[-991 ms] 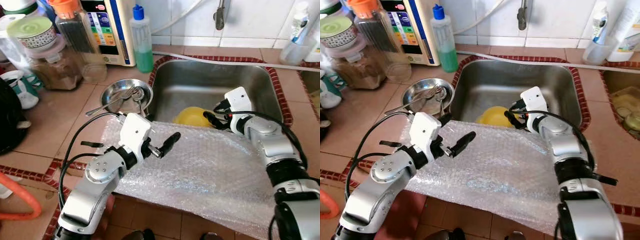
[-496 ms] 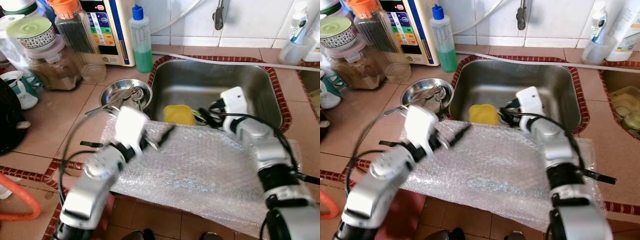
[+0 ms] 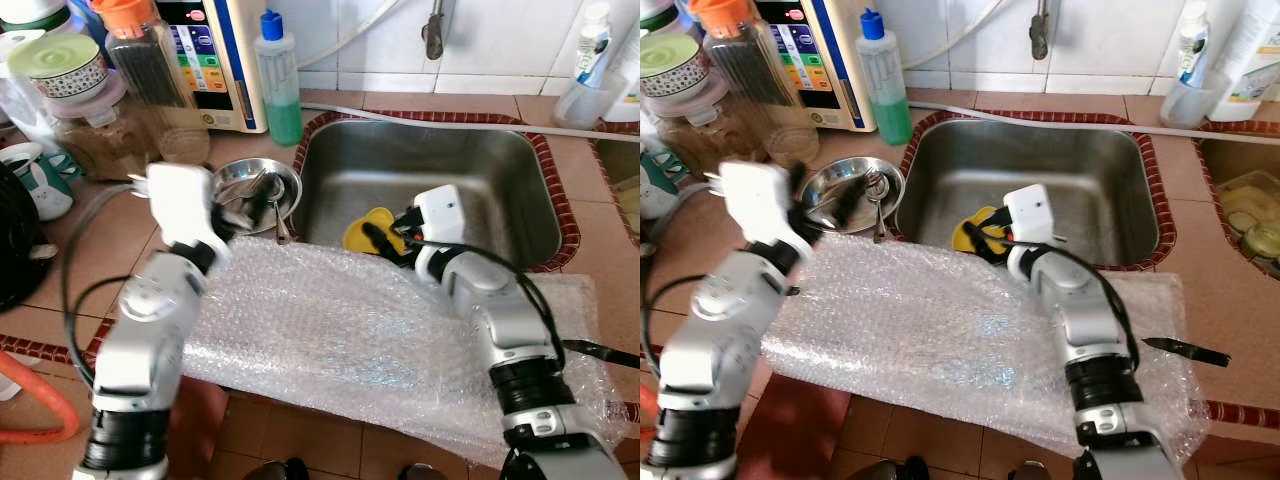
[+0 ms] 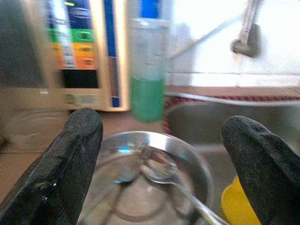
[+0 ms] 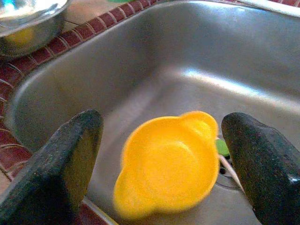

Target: Kitchen organization

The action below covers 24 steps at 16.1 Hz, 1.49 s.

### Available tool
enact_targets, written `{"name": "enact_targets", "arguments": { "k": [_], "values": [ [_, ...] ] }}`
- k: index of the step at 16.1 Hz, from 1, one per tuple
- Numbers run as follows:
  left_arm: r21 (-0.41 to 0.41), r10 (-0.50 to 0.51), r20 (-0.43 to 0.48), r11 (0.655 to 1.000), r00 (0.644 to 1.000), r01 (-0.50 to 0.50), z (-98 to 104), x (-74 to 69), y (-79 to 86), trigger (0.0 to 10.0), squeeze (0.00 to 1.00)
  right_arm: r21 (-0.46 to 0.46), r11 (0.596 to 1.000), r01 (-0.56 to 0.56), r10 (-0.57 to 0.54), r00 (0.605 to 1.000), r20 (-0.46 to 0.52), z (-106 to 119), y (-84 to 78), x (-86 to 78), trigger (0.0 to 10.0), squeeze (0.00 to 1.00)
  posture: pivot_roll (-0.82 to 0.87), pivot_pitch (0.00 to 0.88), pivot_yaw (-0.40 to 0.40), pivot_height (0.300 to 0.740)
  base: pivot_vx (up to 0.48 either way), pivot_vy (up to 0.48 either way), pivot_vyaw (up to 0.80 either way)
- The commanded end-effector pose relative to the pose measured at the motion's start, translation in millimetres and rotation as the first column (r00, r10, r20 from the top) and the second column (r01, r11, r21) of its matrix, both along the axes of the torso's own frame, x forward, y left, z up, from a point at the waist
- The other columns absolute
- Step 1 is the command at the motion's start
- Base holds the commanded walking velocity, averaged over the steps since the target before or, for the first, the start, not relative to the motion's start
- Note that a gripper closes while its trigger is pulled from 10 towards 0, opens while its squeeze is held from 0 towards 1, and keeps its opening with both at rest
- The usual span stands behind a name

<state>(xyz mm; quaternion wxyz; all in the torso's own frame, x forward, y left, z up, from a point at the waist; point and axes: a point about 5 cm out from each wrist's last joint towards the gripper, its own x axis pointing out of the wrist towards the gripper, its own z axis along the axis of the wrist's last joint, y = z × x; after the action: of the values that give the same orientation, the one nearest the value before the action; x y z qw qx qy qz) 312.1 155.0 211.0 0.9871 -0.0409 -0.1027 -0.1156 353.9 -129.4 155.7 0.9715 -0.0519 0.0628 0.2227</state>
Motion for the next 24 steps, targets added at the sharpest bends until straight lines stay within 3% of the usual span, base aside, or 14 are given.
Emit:
{"name": "enact_targets", "arguments": {
  "k": [1, 7, 9, 10, 11, 13, 16, 17, 24],
  "values": [
    [-0.024, 0.078, -0.013, 0.997, 0.997, -0.078, -1.9, 3.3, 14.8, 10.0, 0.0, 0.017, 0.999, -0.041, 0.041, 0.999, 0.009, 2.7, 12.1, -5.7, 10.0, 0.0, -0.17, 0.156, 0.118, 0.74, 0.0, 0.0, 0.0],
    [-0.115, 0.205, -0.035, 0.972, 0.978, -0.207, -3.5, 7.9, 32.3, 10.0, 0.0, 0.014, 0.991, -0.13, 0.128, 0.988, 0.084, 15.9, 33.0, -17.6, 10.0, 0.0, -0.17, 0.154, 0.118, 0.74, 0.0, 0.0, 0.0],
    [-0.219, 0.277, -0.092, 0.931, 0.957, -0.291, -11.1, 8.0, 45.7, 10.0, 0.0, -0.005, 0.992, -0.129, 0.128, 0.981, 0.142, 20.7, 38.0, -19.0, 10.0, 0.0, -0.17, 0.152, 0.119, 0.74, 0.0, 0.0, 0.0],
    [-0.229, 0.279, -0.097, 0.928, 0.955, -0.295, -11.8, 8.1, 46.5, 10.0, 0.0, -0.006, 0.991, -0.131, 0.131, 0.98, 0.148, 21.5, 38.4, -19.4, 10.0, 0.0, -0.17, 0.152, 0.119, 0.74, 0.0, 0.0, 0.0],
    [-0.278, 0.334, -0.154, 0.889, 0.93, -0.365, -20.5, 6.7, 55.4, 10.0, 0.0, 0.01, 0.992, -0.127, 0.124, 0.983, 0.139, 21.7, 38.6, -20.2, 10.0, 0.0, -0.17, 0.149, 0.117, 0.74, 0.0, 0.0, 0.0],
    [-0.305, 0.371, -0.191, 0.858, 0.909, -0.414, -27.8, 4.7, 62.5, 10.0, 0.0, -0.026, 0.993, -0.112, 0.115, 0.979, 0.166, 24.3, 40.2, -19.6, 10.0, 0.0, -0.17, 0.145, 0.115, 0.74, 0.0, 0.0, 0.0],
    [-0.335, 0.397, -0.237, 0.824, 0.887, -0.458, -35.4, 4.9, 69.2, 10.0, 0.0, -0.046, 0.987, -0.152, 0.158, 0.97, 0.187, 25.5, 46.8, -22.6, 10.0, 0.0, -0.17, 0.142, 0.11, 0.74, 0.0, 0.0, 0.0],
    [-0.363, 0.391, -0.269, 0.805, 0.88, -0.469, -39.2, 5.2, 69.3, 10.0, 0.0, -0.015, 0.988, -0.153, 0.153, 0.971, 0.184, 27.9, 48.2, -23.3, 10.0, 0.0, -0.17, 0.142, 0.11, 0.74, 0.0, 0.0, 0.0],
    [-0.424, 0.357, -0.33, 0.771, 0.874, -0.475, -48.8, 5.2, 63.7, 10.0, 0.0, -0.009, 0.981, -0.194, 0.192, 0.963, 0.19, 27.7, 51.3, -25.6, 10.0, 0.0, -0.17, 0.133, 0.112, 0.74, 0.0, 0.0, 0.0]
  ]
}}
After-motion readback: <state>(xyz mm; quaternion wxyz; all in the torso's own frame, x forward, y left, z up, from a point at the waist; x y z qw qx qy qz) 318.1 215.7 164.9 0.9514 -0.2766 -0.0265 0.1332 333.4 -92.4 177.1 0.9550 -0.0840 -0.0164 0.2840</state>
